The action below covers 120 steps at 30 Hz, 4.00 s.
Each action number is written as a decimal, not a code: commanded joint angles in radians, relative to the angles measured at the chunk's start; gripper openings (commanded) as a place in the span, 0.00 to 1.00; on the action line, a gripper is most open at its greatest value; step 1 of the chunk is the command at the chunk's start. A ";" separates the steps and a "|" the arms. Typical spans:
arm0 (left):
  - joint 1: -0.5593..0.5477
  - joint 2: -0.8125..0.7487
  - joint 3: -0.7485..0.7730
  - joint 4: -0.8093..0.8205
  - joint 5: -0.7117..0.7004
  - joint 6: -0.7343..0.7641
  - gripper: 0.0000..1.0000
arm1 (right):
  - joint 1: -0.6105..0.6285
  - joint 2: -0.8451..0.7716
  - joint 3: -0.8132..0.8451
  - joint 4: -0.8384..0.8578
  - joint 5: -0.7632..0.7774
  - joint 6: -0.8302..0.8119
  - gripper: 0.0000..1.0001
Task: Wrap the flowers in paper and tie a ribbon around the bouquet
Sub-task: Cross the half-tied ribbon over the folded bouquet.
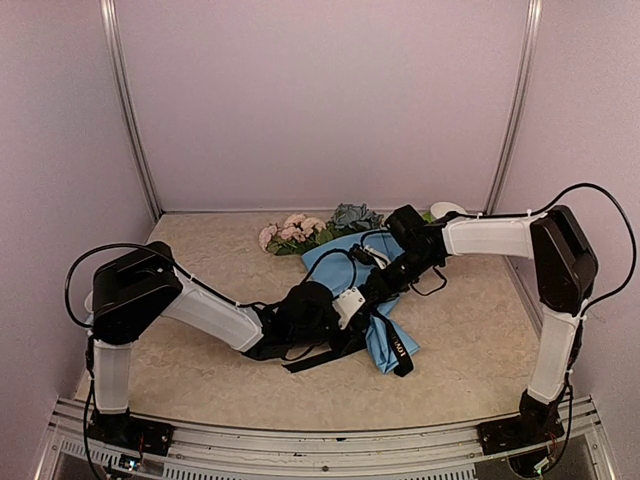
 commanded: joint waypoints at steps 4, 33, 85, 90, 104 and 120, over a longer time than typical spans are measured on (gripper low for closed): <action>0.030 -0.136 -0.123 0.065 0.130 -0.092 0.46 | -0.024 -0.101 -0.084 0.154 -0.027 0.017 0.00; 0.188 -0.019 0.063 -0.095 0.279 -0.106 0.43 | -0.024 -0.171 -0.187 0.270 -0.064 0.043 0.00; 0.136 -0.079 0.044 0.172 0.304 -0.243 0.03 | -0.042 -0.384 -0.422 0.460 -0.079 0.058 0.40; 0.136 -0.080 0.043 0.169 0.305 -0.241 0.03 | -0.040 -0.371 -0.429 0.496 -0.101 0.081 0.17; 0.193 -0.205 -0.064 0.086 0.260 -0.180 0.64 | -0.067 -0.393 -0.397 0.400 -0.070 0.060 0.00; 0.258 -0.239 -0.180 -0.029 0.030 0.239 0.69 | -0.107 -0.377 -0.360 0.382 -0.084 0.081 0.00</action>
